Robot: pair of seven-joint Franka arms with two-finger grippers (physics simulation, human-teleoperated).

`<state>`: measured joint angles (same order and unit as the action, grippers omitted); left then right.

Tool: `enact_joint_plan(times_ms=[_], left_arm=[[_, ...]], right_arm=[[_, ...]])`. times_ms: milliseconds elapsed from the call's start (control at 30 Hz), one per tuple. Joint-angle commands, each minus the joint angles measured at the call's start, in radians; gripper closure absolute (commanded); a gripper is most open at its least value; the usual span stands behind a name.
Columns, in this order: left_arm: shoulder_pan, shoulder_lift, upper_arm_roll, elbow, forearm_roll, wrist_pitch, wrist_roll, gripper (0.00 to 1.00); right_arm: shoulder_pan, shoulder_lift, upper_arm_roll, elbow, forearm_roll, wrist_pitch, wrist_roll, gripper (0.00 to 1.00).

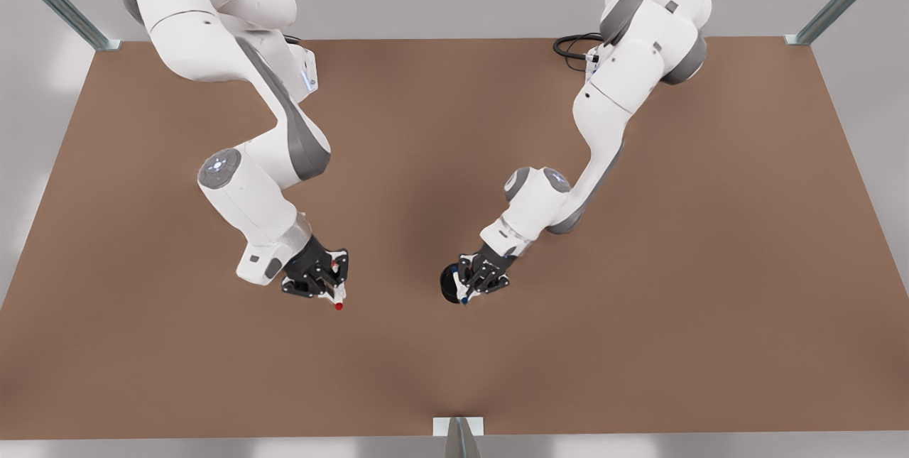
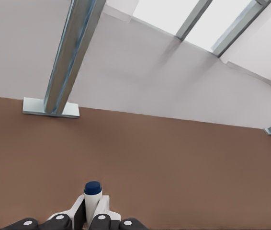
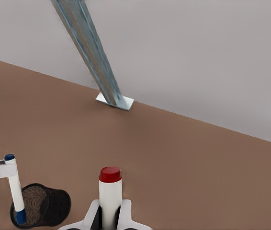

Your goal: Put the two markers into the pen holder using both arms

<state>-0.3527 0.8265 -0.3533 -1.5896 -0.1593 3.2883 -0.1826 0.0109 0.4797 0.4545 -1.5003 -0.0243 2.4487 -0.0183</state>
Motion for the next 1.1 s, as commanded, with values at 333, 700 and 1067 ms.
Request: enact_joint_plan(times_ms=[333, 700, 1067], left_arm=[[0.012, -0.084, 0.036, -0.065, 0.023, 0.114, 0.086, 0.0], [0.466, -0.388, 0.031, 0.278, 0.288, -1.811, 0.135, 0.0], [0.339, -0.578, 0.27, 0.209, 0.185, -1.814, 0.138, 0.0]], right_arm=[[0.055, 0.112, 0.055, 0.091, -0.014, 0.234, 0.133, 0.79], [0.242, 0.207, 0.064, 0.184, -0.086, 0.486, 0.164, 0.79], [0.261, 0.369, 0.061, 0.212, -0.243, 0.727, 0.159, 0.79]])
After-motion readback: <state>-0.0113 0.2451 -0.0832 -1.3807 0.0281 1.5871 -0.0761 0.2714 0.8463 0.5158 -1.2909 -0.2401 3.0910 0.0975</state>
